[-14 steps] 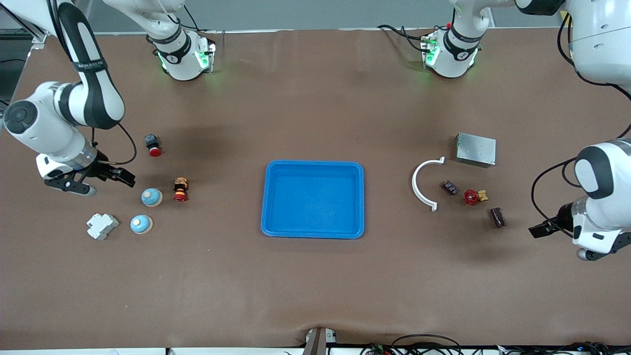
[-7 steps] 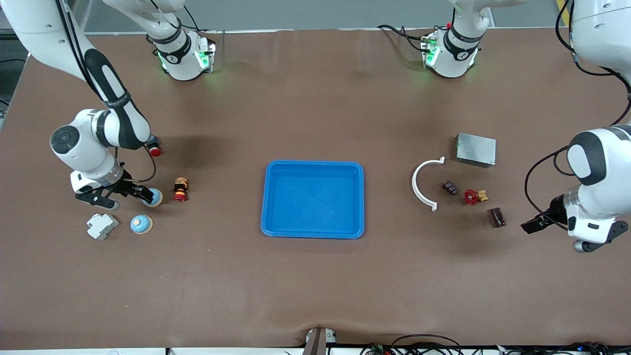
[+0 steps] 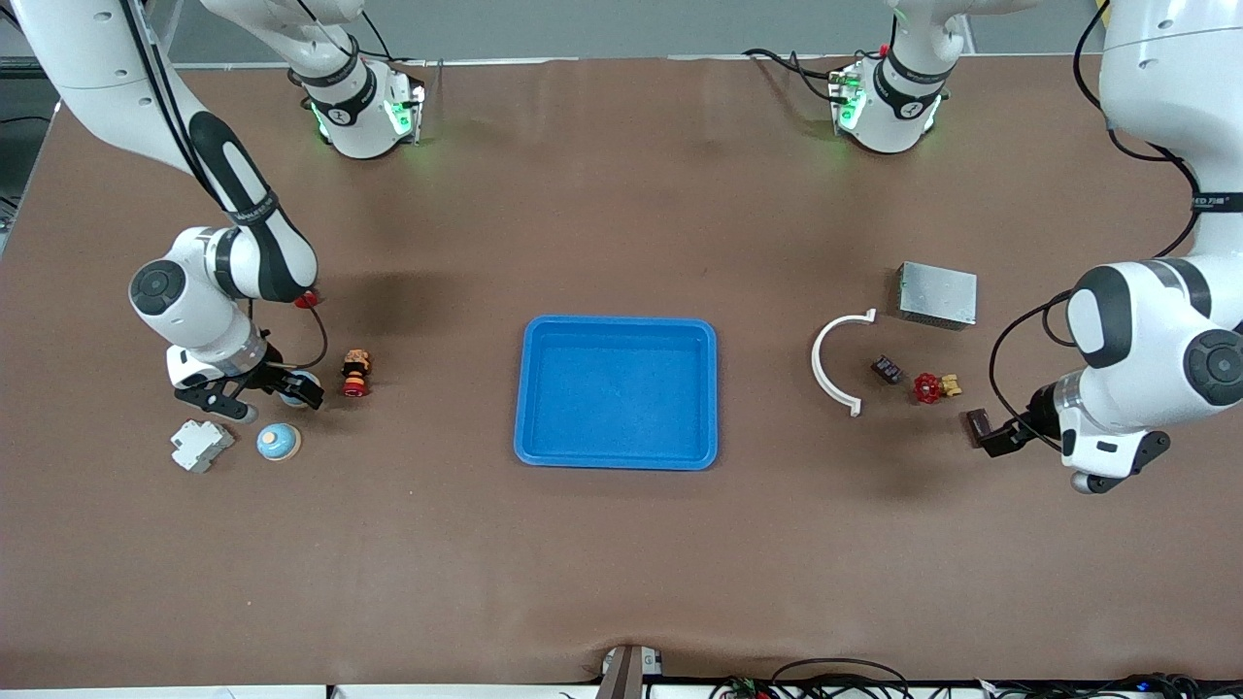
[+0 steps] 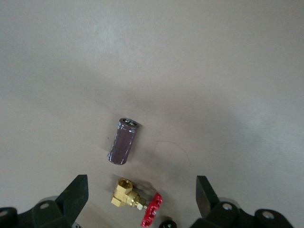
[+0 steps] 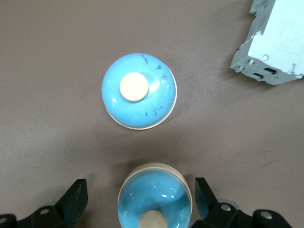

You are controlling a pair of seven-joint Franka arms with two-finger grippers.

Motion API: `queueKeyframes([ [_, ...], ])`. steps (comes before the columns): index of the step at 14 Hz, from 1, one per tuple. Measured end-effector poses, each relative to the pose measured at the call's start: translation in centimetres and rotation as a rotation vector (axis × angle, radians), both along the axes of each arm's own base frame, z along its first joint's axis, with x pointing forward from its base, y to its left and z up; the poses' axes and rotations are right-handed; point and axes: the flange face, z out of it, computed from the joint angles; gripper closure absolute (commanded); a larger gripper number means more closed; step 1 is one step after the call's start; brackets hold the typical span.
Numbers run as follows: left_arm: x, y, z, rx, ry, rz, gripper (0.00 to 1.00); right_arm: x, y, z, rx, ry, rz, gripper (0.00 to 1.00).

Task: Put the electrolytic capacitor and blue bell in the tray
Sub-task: 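Grasp the blue bell with the right gripper while the left gripper grasps the capacitor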

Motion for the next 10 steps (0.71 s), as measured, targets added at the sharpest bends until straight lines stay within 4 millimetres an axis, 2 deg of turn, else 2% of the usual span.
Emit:
queueKeyframes([
  [3,-0.5,0.5,-2.0,0.003,0.03,-0.008,0.0,-0.2,0.0,-0.6,0.001,0.014,-0.001,0.0],
  [6,-1.1,1.3,-3.0,0.011,0.053,-0.008,0.0,-0.5,0.0,-1.6,0.002,0.033,0.001,0.0],
  [10,-1.6,2.3,-5.0,0.008,0.085,-0.016,0.0,-0.6,0.0,-2.0,0.002,0.04,0.001,0.0],
])
